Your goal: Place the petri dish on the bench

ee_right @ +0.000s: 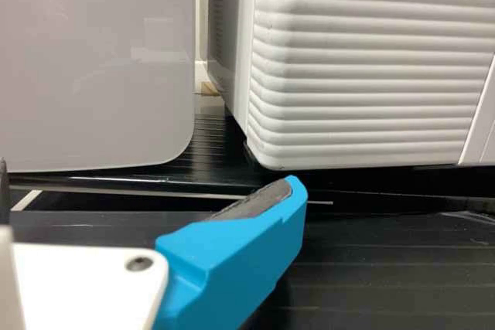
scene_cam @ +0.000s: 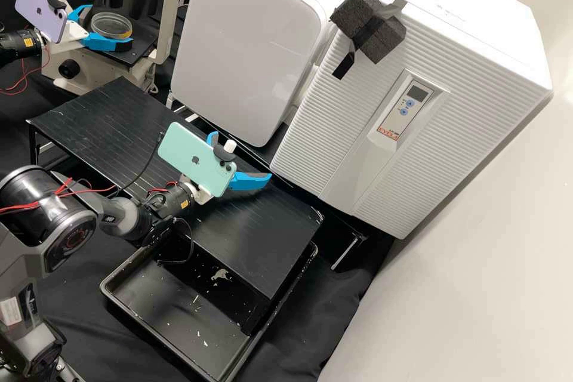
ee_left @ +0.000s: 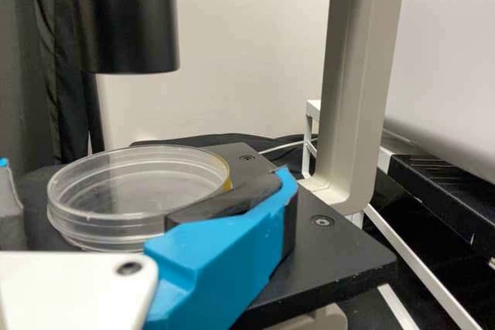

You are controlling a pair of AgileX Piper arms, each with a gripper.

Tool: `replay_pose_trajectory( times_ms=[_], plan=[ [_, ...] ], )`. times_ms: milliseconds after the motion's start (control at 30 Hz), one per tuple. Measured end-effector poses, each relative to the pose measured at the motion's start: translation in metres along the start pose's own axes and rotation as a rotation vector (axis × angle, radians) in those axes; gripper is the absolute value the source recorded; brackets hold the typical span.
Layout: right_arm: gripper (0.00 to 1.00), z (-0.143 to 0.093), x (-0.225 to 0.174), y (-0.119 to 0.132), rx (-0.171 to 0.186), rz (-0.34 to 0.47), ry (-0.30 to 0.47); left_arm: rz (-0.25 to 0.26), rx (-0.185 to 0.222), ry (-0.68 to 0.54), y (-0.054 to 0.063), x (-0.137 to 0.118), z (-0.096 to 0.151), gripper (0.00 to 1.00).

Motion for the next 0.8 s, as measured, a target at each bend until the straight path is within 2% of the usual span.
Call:
replay_pose_trajectory(
  times_ms=[800],
  plan=[
    [1.00,0.0000,0.0000,0.0000,0.000,0.000,0.000,0.009,-0.003,-0.012,-0.0011,0.0006,0.0006,0.00]
  ],
)
